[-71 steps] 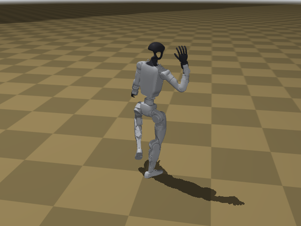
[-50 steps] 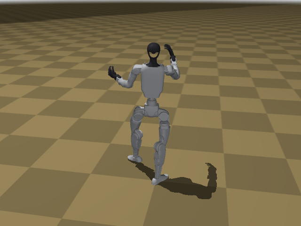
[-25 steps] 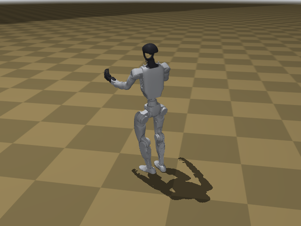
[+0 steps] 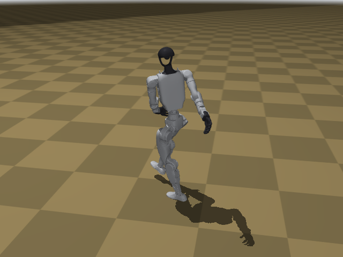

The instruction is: Kungfu

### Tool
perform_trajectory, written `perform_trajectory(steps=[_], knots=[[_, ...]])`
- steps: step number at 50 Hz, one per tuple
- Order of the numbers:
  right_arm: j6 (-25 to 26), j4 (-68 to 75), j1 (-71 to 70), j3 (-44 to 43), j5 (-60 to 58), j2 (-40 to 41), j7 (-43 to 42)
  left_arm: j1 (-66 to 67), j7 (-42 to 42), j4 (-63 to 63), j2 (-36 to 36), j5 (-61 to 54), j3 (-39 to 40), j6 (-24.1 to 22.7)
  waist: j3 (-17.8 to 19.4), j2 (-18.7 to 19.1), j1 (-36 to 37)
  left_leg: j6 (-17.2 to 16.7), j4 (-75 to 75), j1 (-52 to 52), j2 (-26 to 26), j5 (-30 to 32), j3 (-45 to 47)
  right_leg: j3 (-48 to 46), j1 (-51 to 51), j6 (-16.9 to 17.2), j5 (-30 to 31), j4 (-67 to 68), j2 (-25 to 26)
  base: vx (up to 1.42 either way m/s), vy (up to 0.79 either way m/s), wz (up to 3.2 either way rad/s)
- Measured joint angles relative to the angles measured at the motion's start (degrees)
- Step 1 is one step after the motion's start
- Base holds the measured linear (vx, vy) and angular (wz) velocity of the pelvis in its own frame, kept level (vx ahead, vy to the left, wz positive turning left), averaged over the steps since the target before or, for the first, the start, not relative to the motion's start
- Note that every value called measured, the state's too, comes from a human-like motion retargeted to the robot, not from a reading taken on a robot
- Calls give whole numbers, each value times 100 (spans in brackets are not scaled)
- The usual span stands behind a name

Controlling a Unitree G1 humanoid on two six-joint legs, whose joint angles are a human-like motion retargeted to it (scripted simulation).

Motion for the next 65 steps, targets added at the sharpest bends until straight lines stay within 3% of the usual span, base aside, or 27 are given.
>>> perform_trajectory(steps=[5,13,22,25,31,35,37,38,40,42,43,45,47,48,53,58,62,65], knots=[[-611,-114,-688,135,833,25,46,-19,109,77,43,109,18,-148,-57,-91,17,-82,12,-68,0,-130,169,-228,124,99,32,13,39,10,-14,-53],[-1867,-1972,-1118,556,876,293,-383,-22,41,-311,89,724,123,-545,-117,-132,-178,-216,4,43,34,-371,232,-167,296,310,96,94,9,16,-14,-16],[-3186,-4281,-817,859,1438,108,-1929,-11,164,-1826,494,1245,96,-1276,-477,166,229,-209,292,231,20,-898,-69,295,174,258,142,366,-148,38,-18,4],[-3719,-5375,-736,939,2077,98,-2141,-13,478,-2525,744,1341,348,-1598,-627,264,386,-361,385,365,68,-997,-123,400,109,250,204,433,-264,48,-25,32],[-4504,-7248,-1406,1215,3655,-128,-2519,-753,1987,-3606,1449,1045,781,-2158,-836,442,645,-620,552,641,261,-1037,-404,808,-36,-104,226,324,-526,50,-31,71],[-4566,-7421,-2607,1110,3918,-658,-2988,-1933,2771,-3701,2032,1386,1156,-2532,-714,506,527,-622,765,788,543,-1089,-619,1255,150,-477,-216,146,-775,44,-42,135],[-4525,-6938,-3525,911,3839,-1052,-3072,-2828,3030,-3125,2218,1904,1315,-2666,-505,519,444,-557,955,870,682,-1234,-785,1289,406,-587,-667,135,-898,37,-47,132],[-4557,-6588,-3989,795,3769,-1247,-3052,-3264,3176,-2703,2279,2118,1347,-2663,-437,506,426,-512,1032,925,732,-1322,-859,1314,535,-539,-894,180,-957,37,-53,108],[-4712,-5602,-4943,549,3543,-1630,-3012,-3956,3341,-1845,2314,2308,1445,-2504,-426,322,430,-391,1174,1106,686,-1523,-982,1185,828,59,-954,227,-1154,53,-71,85],[-4864,-4161,-5834,255,3280,-2134,-3095,-4259,3124,-1279,2201,2377,1590,-2473,-814,284,616,-272,1252,1052,619,-1589,-1078,753,524,343,-1,448,-1402,73,-79,16],[-4870,-3302,-6256,42,3130,-2422,-3164,-4370,3116,-1055,2002,2483,1662,-2368,-1055,442,983,-243,1324,884,702,-1551,-958,1191,-90,166,-284,1005,-1202,46,-43,-42],[-4467,-1982,-7074,-482,3034,-2789,-3165,-4782,3476,-747,1758,2640,1641,-2144,-826,574,1161,-265,1598,775,970,-1395,-888,1422,-443,155,-638,1611,-1008,20,-32,34],[-3926,-1423,-7569,-511,3434,-2947,-2910,-4957,3790,-713,1568,2842,1747,-2019,-732,640,946,-386,1653,550,1293,-1012,-607,969,-486,88,-1039,1937,-1171,3,-43,166],[-3886,-1303,-7726,-393,3692,-2981,-2747,-4966,3970,-713,1498,2931,1773,-1987,-743,653,732,-541,1683,353,1469,-807,-450,743,-550,67,-1230,2128,-1270,-2,-48,200],[-4402,-1593,-7858,192,4087,-3360,-2682,-4968,5041,-761,1292,3256,1779,-2148,-591,806,257,-1196,1277,-2,2426,109,1558,91,-778,-51,-1638,2578,-1441,-3,-39,149],[-4585,-2188,-7812,408,3577,-3637,-2722,-4958,4993,-598,1138,3352,1873,-2128,-367,920,-55,-1448,617,-14,2916,564,3329,-404,-927,-210,-2031,2873,-1582,-6,-28,105],[-4782,-2744,-7616,622,3810,-3932,-2641,-4971,4830,-628,1088,3252,1965,-2142,-129,976,-104,-1737,257,-277,3130,840,3298,-610,-1120,-262,-2273,3171,-1551,-16,-21,76],[-4994,-3411,-7348,784,4155,-4189,-2590,-4914,4823,-782,1062,3296,2071,-2154,-43,1017,-165,-1763,93,-765,3078,996,2910,-725,-1370,-258,-2434,3362,-1698,-18,-17,99]])
